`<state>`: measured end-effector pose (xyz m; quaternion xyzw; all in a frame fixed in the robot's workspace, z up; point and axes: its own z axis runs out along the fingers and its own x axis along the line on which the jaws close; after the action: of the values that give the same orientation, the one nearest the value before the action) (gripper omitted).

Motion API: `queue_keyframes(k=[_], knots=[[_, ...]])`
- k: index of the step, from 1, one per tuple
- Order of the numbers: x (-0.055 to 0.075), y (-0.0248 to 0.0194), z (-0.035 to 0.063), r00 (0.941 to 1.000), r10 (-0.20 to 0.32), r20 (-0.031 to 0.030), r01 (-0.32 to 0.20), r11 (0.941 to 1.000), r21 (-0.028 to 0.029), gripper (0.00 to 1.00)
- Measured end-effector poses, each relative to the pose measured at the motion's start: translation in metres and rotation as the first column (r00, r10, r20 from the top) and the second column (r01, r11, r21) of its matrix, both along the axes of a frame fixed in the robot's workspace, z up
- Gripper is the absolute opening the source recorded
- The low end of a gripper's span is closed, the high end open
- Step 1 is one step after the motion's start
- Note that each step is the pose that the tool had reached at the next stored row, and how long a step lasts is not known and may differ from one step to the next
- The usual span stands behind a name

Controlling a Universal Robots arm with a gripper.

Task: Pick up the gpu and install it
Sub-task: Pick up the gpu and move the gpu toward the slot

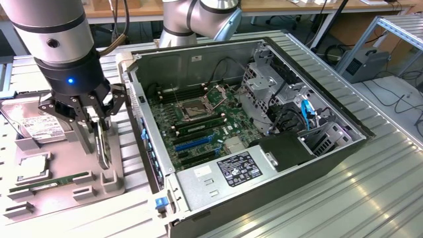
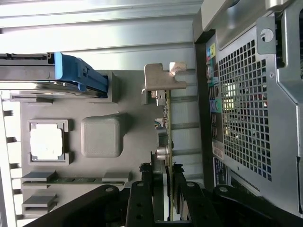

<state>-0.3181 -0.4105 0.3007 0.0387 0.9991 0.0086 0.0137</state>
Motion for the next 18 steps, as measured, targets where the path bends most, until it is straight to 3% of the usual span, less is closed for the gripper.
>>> queue_keyframes(k=[18], knots=[[0.0, 0.0, 0.0057, 1.0, 0.0, -0.0001, 0.0, 1.0, -0.0002, 0.29]])
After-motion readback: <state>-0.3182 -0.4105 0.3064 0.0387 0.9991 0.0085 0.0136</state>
